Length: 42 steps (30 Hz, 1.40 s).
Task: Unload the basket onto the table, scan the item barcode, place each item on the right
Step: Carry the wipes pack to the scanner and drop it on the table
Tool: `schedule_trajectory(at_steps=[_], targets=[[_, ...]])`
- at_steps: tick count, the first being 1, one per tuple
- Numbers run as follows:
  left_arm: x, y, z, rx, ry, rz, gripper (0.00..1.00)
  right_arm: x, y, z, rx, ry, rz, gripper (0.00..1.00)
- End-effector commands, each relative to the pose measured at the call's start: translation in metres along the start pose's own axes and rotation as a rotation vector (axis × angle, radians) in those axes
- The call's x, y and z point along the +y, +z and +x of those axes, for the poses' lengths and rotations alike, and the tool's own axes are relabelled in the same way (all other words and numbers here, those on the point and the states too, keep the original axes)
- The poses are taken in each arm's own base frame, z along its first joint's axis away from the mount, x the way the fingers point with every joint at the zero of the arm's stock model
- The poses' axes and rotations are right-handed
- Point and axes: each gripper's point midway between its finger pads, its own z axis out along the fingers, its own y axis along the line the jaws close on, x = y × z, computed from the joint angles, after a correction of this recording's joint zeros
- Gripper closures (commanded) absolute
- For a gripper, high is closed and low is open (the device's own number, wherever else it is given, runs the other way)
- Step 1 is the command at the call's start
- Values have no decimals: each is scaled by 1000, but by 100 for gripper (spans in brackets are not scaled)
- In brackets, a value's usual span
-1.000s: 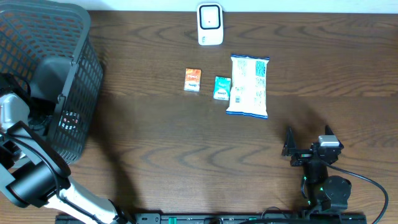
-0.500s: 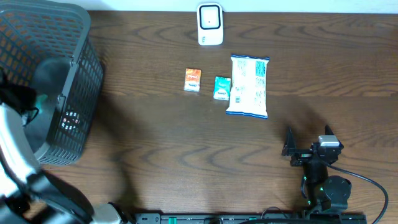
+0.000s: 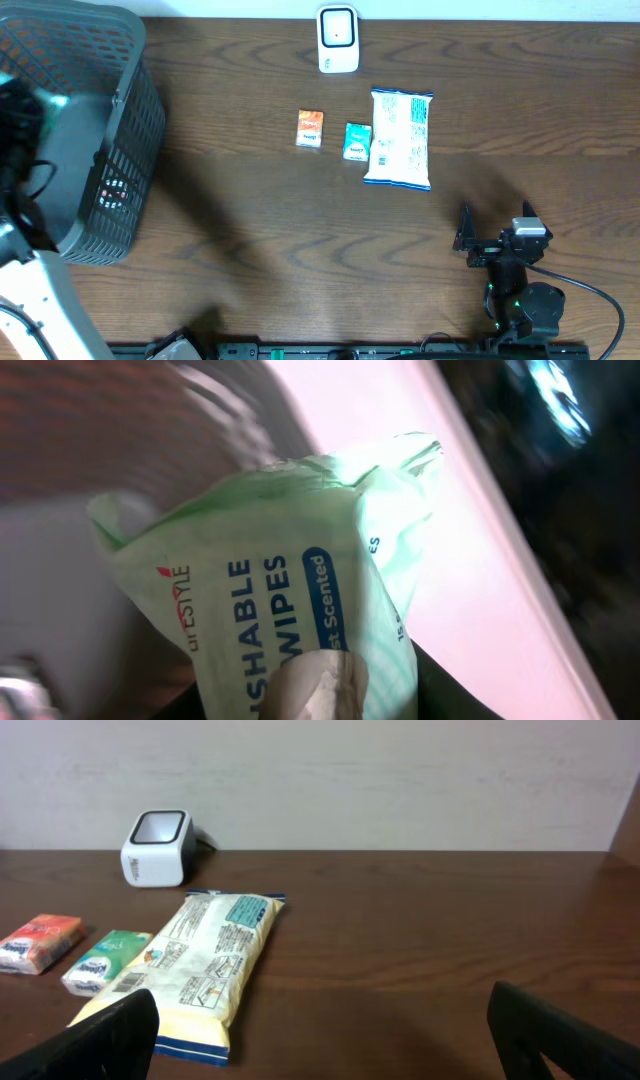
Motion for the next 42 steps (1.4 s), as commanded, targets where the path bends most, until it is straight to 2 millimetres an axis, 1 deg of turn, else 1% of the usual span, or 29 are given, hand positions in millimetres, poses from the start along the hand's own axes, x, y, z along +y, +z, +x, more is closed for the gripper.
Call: schedule_trajectory(at_steps=[1, 3, 5, 7, 9, 12, 13, 14, 16, 17, 18, 19, 21, 23, 24, 27, 29, 31, 37, 39, 42], targets=[[-45, 6, 47, 171, 80, 156, 58, -2, 0, 0, 0, -7, 8, 1], [-63, 15, 78, 254, 178, 211, 58, -2, 0, 0, 0, -7, 7, 1], [-77, 22, 107, 324, 264, 258, 58, -2, 0, 0, 0, -7, 7, 1], [-92, 29, 142, 404, 373, 318, 58, -2, 0, 0, 0, -7, 7, 1], [-103, 37, 176, 473, 479, 372, 58, -2, 0, 0, 0, -7, 7, 1], [-111, 46, 224, 560, 638, 447, 58, -2, 0, 0, 0, -7, 8, 1], [-112, 53, 250, 612, 705, 475, 58, -2, 0, 0, 0, -7, 7, 1], [-111, 57, 260, 633, 725, 482, 58, -2, 0, 0, 0, -7, 8, 1], [-104, 68, 285, 683, 776, 480, 55, -2, 0, 0, 0, -7, 8, 1], [-94, 81, 298, 699, 800, 436, 54, -2, 0, 0, 0, -7, 7, 1], [-90, 87, 303, 703, 808, 412, 54, -2, 0, 0, 0, -7, 7, 1], [-75, 102, 316, 719, 829, 344, 54, -2, 0, 0, 0, -7, 7, 1], [-56, 118, 332, 749, 849, 276, 54, -2, 0, 0, 0, -7, 7, 1], [-38, 132, 344, 772, 862, 220, 53, -2, 0, 0, 0, -7, 7, 1], [-22, 143, 356, 802, 866, 178, 53, -2, 0, 0, 0, -7, 7, 1], [-3, 154, 371, 846, 864, 141, 54, -2, 0, 0, 0, -7, 8, 1], [5, 158, 376, 864, 863, 126, 53, -2, 0, 0, 0, -7, 8, 1], [7, 159, 378, 870, 863, 121, 53, -2, 0, 0, 0, -7, 7, 1], [-3, 155, 371, 844, 864, 142, 53, -2, 0, 0, 0, -7, 7, 1], [-9, 152, 366, 829, 865, 153, 53, -2, 0, 0, 0, -7, 7, 1], [-23, 145, 355, 794, 867, 181, 53, -2, 0, 0, 0, -7, 8, 1]])
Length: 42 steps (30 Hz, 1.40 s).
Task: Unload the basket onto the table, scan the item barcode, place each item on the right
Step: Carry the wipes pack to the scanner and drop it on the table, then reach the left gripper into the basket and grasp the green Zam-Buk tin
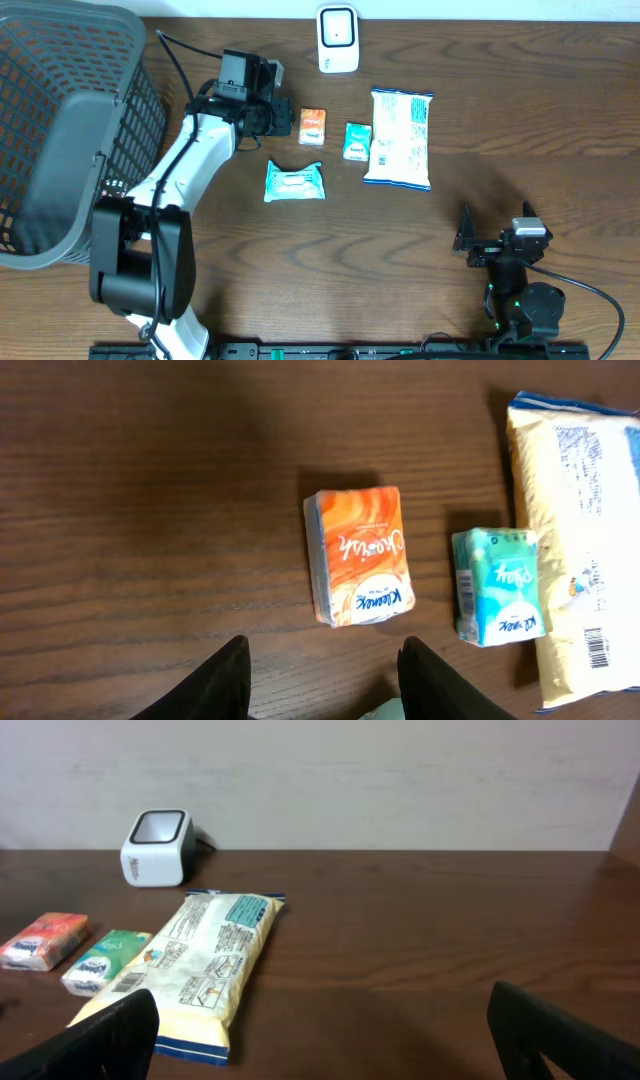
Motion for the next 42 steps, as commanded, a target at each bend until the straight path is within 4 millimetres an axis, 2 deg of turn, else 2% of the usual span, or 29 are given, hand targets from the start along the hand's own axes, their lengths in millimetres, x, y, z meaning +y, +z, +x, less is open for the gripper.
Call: schedule_trajectory(at_steps=[1, 9, 12, 15, 18, 21, 23, 27, 28, 30, 35, 38, 42], targets=[[-14, -41, -28, -114, 50, 6, 53, -2, 0, 0, 0, -7, 7, 1], [-33, -130, -60, -320, 87, 5, 53, -2, 0, 0, 0, -7, 7, 1], [-26, -168, -70, -411, 82, -52, 48, -2, 0, 0, 0, -7, 7, 1], [-10, -206, -77, -500, 53, -125, 49, -2, 0, 0, 0, -7, 7, 1], [23, -248, -82, -604, -101, -212, 39, -2, 0, 0, 0, -7, 7, 1], [69, -284, -76, -687, -330, -292, 37, -2, 0, 0, 0, -7, 7, 1], [108, -307, -64, -731, -514, -343, 33, -2, 0, 0, 0, -7, 7, 1], [180, -339, -26, -794, -894, -432, 11, -2, 0, 0, 0, -7, 7, 1], [195, -345, -16, -804, -969, -453, 6, -2, 0, 0, 0, -7, 7, 1], [218, -355, 3, -816, -1094, -474, 2, -2, 0, 0, 0, -7, 7, 1], [241, -353, 27, -763, -1197, -476, 2, -2, 0, 0, 0, -7, 7, 1], [249, -338, 32, -707, -1215, -486, 2, -2, 0, 0, 0, -7, 7, 1], [256, -304, 30, -584, -1139, -500, 2, -2, 0, 0, 0, -7, 7, 1]])
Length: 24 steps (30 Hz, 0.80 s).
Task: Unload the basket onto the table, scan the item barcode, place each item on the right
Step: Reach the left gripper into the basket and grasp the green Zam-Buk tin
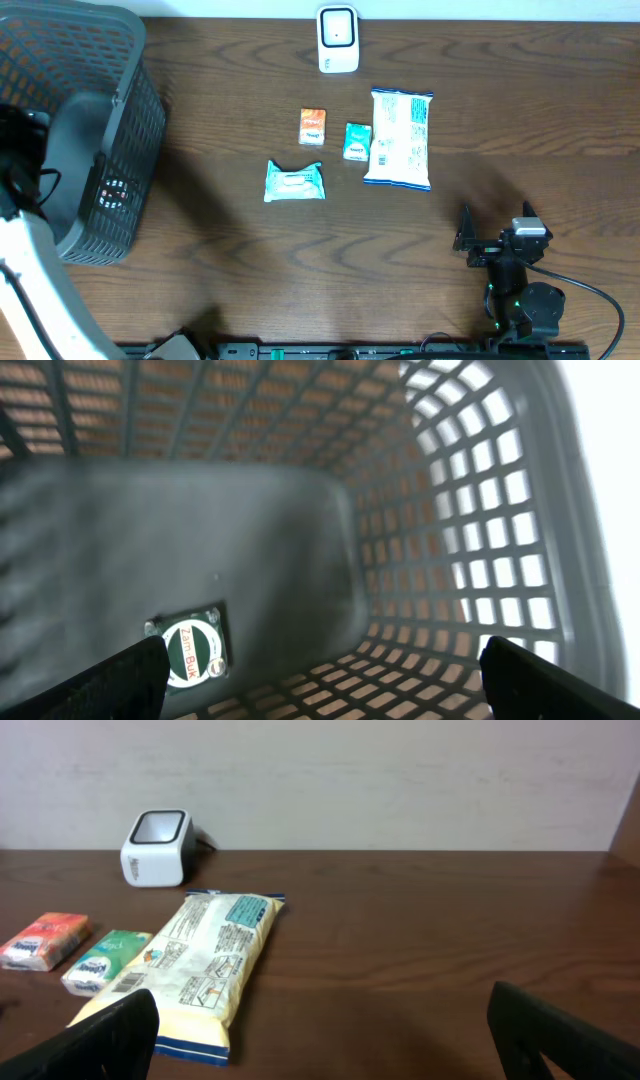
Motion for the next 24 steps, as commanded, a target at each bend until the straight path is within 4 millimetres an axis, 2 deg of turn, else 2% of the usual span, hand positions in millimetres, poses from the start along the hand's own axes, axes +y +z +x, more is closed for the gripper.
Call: schedule_trajectory(at_steps=[1, 4, 7, 11, 16, 22, 24], targets=[[-1, 28, 22, 93, 93, -29, 2, -2, 0, 0, 0, -7, 7, 1], [10, 53, 41, 172, 119, -95, 2, -2, 0, 0, 0, -7, 7, 1], [35, 79, 51, 211, 125, -212, 2, -2, 0, 0, 0, -7, 7, 1], [57, 105, 67, 284, 156, -293, 2, -2, 0, 0, 0, -7, 7, 1], [77, 122, 88, 366, 160, -366, 2, -2, 0, 0, 0, -7, 7, 1], [84, 131, 118, 442, 210, -422, 2, -2, 0, 0, 0, -7, 7, 1], [87, 133, 121, 430, 218, -457, 2, -2, 0, 0, 0, -7, 7, 1]])
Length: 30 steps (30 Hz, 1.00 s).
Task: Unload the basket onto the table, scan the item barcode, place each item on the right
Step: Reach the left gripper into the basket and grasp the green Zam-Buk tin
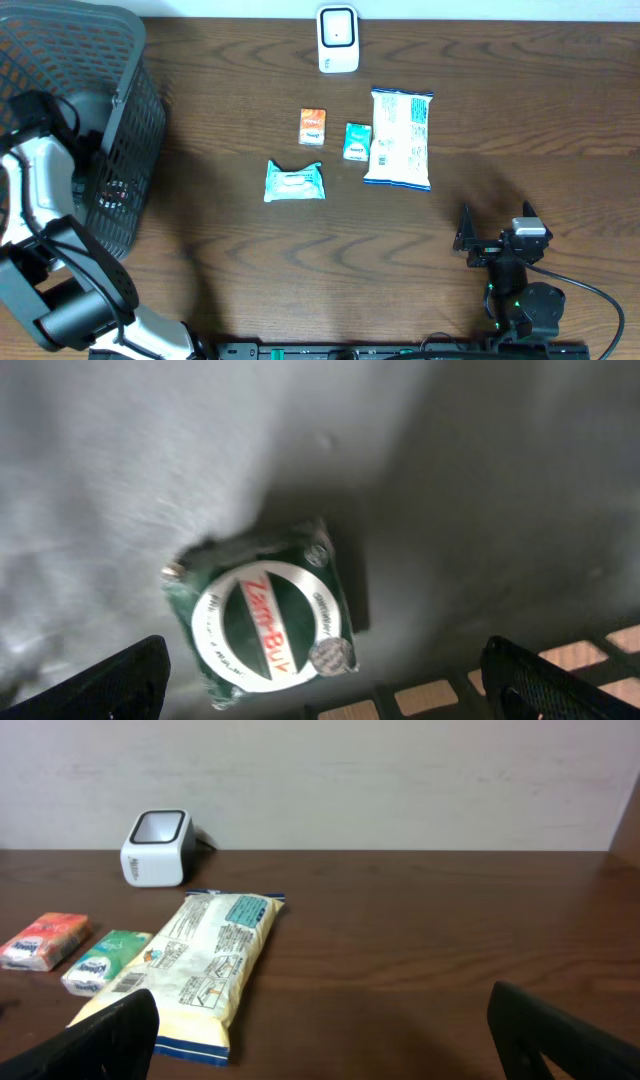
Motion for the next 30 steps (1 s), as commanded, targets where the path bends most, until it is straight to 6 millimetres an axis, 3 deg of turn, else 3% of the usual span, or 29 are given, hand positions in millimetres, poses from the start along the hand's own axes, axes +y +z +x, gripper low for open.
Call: schedule_trajectory(at_steps=[1, 15, 21, 30], targets=[[5, 10, 6, -20, 9, -92, 2, -2, 0, 0, 0, -7, 7, 1], [34, 59, 13, 44, -173, -240, 2, -2, 0, 0, 0, -7, 7, 1], [36, 73, 22, 93, -173, -253, 2, -2, 0, 0, 0, -7, 7, 1], [28, 56, 14, 61, -164, -216, 41, -2, 0, 0, 0, -7, 7, 1]])
